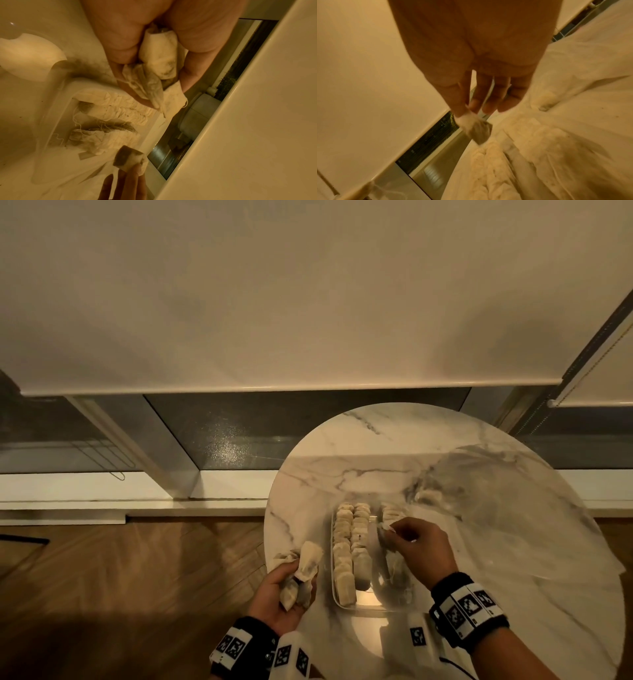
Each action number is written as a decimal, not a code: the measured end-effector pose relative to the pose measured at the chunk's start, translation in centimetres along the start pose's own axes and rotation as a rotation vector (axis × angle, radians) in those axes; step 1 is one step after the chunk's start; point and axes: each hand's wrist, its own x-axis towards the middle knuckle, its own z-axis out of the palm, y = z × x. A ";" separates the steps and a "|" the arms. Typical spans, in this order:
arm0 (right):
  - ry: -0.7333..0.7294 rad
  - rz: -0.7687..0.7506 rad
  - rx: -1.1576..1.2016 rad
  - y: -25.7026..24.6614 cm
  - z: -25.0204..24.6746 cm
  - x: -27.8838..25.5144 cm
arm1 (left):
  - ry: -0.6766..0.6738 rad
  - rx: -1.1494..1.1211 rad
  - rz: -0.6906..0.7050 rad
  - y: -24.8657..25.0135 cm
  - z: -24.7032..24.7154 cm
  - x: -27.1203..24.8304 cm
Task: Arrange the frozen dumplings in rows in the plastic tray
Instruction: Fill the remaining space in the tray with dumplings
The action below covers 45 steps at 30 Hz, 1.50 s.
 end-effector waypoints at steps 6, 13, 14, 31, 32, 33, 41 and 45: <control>-0.223 0.050 -0.218 0.9 0.6 0.7 | -0.008 -0.047 0.015 0.0 -0.2 -0.5; -0.330 0.079 -0.357 1.8 1.6 1.2 | 0.022 -0.071 0.039 0.0 -0.6 -0.7; -0.404 0.129 -0.368 2.2 1.9 1.3 | 0.030 -0.077 0.040 0.0 -0.7 -0.6; -0.397 0.399 -0.392 4.9 6.6 2.7 | 0.057 -0.093 0.040 0.8 -1.7 -0.9; -0.395 0.412 -0.369 4.8 6.7 2.8 | 0.060 -0.090 0.039 0.8 -1.7 -0.8; -0.392 0.422 -0.350 4.9 6.8 2.8 | 0.060 -0.088 0.039 0.8 -1.7 -0.8; -0.386 0.476 -0.243 4.8 6.9 3.1 | 0.058 -0.090 0.024 0.8 -1.7 -0.6; -0.371 0.488 -0.220 5.1 6.7 3.1 | 0.043 -0.086 0.012 0.7 -1.3 -0.7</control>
